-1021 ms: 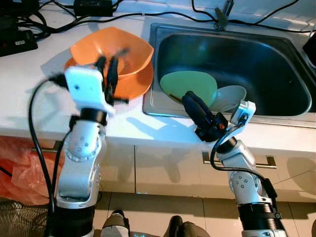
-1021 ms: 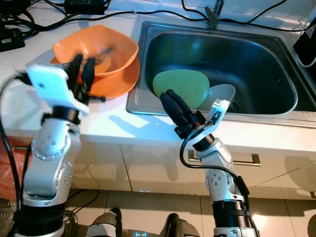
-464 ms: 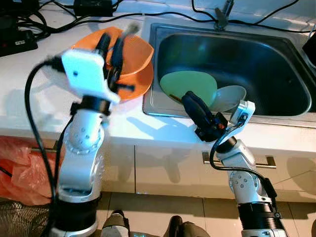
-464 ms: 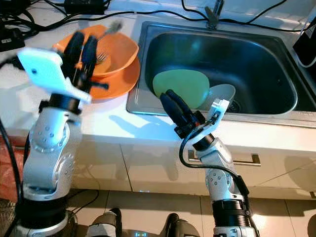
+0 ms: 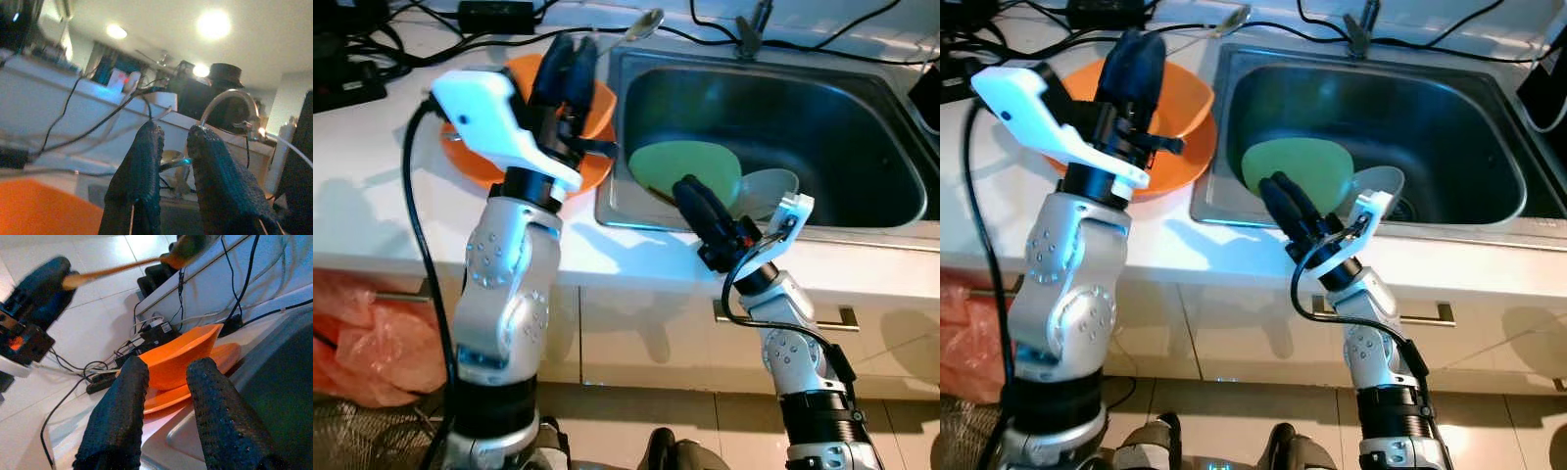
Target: Kitchen organization
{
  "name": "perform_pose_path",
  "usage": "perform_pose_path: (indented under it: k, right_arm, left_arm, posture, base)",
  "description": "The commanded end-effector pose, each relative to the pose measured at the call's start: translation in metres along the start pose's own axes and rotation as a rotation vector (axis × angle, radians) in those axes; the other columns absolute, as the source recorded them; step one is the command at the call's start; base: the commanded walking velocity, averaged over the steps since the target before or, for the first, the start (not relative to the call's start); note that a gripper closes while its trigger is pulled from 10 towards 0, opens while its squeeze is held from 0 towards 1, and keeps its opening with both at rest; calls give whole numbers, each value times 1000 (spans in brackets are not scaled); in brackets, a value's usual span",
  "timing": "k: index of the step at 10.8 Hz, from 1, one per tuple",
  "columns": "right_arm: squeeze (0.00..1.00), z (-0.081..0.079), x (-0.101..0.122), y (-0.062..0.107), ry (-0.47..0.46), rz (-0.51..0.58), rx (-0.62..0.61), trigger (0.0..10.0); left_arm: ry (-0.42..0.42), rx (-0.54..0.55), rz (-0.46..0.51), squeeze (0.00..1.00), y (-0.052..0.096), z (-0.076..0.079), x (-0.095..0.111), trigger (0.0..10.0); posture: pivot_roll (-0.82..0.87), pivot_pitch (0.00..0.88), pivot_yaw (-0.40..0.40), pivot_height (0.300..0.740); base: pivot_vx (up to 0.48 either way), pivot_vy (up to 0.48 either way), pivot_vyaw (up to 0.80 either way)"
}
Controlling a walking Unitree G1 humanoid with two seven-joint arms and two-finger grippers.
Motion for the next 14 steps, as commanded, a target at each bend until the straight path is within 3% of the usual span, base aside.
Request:
perform_pose_path:
  k: [1, 5, 7, 10, 14]
  right_arm:
    - [0, 10, 1, 7, -3, 10, -66, 10000]
    - [0, 21, 4, 5, -8, 44, -152, 10000]
    - [0, 26, 6, 4, -10, 60, -189, 10000]
    - [0, 33, 15, 6, -44, 128, -246, 10000]
    - [0, 41, 18, 4, -52, 147, -312, 10000]
  left_arm:
    - [68, -33, -7, 0, -3, 5, -3, 10000]
    - [346, -90, -104, 0, 4, 11, -28, 10000]
    - [403, -89, -125, 0, 5, 11, -34, 10000]
    - [631, -68, -163, 0, 15, 8, -50, 10000]
    - [716, -40, -237, 0, 29, 13, -74, 10000]
  posture:
    - [211, 169, -77, 740]
    - [210, 170, -76, 740]
    - [210, 172, -74, 740]
    - [206, 177, -70, 740]
    - [202, 180, -68, 740]
  base:
    - [0, 0, 0]
    - [0, 0, 0]
    - [0, 0, 0]
    - [0, 0, 0]
    - [0, 0, 0]
Point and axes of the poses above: a point about 5 cm out from each wrist's last joint towards the gripper, its own y axis pointing back from the gripper into the wrist, its own x axis along the axis of the wrist's last joint, z = x × y, the point moved 2 cm from there along -y, pointing out of the wrist towards the gripper, and after that the axes turned 6 degrees about -y, right-handed, at the moved point
